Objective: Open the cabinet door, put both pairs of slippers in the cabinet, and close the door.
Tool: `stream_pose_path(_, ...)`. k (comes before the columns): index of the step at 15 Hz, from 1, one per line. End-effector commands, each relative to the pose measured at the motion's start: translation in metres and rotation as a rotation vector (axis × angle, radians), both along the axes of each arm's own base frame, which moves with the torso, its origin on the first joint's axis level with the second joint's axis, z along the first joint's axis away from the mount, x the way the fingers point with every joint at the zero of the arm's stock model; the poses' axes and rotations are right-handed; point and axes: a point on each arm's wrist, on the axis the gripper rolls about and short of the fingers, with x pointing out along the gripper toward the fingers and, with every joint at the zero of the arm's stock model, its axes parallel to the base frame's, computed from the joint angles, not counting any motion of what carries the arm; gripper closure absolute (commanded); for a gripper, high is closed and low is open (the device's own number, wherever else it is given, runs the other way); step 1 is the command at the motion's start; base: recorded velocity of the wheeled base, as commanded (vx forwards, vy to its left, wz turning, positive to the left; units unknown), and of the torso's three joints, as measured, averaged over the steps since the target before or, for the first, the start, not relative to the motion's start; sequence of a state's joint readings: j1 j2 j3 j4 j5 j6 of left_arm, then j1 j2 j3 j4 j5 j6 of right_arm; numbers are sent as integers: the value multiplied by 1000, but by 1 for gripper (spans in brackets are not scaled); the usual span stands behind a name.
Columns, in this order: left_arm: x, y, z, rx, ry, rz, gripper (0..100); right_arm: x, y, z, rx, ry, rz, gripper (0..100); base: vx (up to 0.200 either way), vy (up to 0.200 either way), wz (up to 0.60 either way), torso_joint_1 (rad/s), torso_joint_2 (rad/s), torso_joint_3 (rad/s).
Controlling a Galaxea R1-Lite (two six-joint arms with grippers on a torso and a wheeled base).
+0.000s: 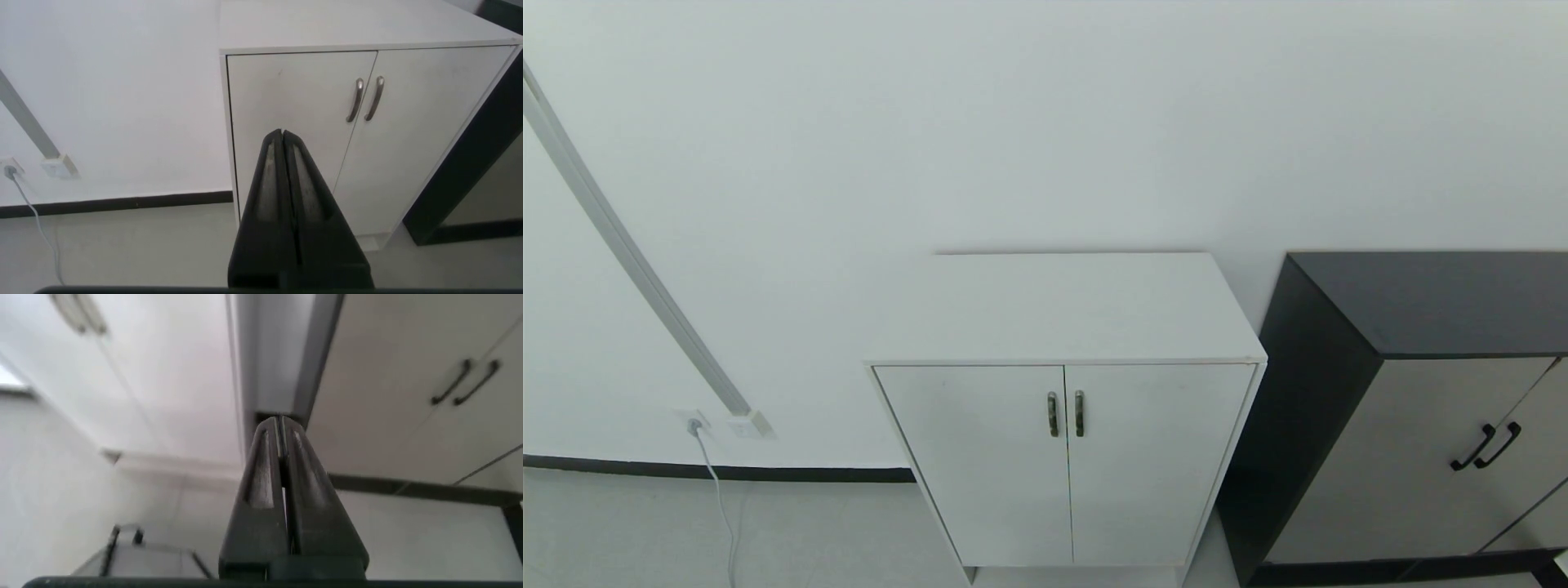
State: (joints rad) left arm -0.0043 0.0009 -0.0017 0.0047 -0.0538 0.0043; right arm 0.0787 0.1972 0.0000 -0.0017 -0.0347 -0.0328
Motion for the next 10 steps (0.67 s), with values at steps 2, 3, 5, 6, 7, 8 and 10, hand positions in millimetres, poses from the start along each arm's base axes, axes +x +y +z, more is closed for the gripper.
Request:
stream_pose_path(2,0,0,0,0,1,0,100,-11,0,-2,17,-138,-54,100,0,0,0,0,0,0)
stream_pose_path(3,0,0,0,0,1,0,100,-13,0,-2,17,-165,-70,100,0,0,0,0,0,0)
stream_pose_path(5,0,0,0,0,1,0,100,-15,1,-3,17,-198,-82,100,0,0,0,0,0,0)
stream_pose_path(6,0,0,0,0,1,0,100,-15,1,-3,19,-198,-83,100,0,0,0,0,0,0)
stream_pose_path(7,0,0,0,-1,1,0,100,-15,1,-3,37,-200,-86,100,0,0,0,0,0,0)
stream_pose_path(8,0,0,0,-1,1,0,100,-15,1,-3,51,-200,-88,100,0,0,0,0,0,0)
stream_pose_path(10,0,0,0,-1,1,0,100,-15,0,-2,98,-204,-115,100,0,0,0,0,0,0)
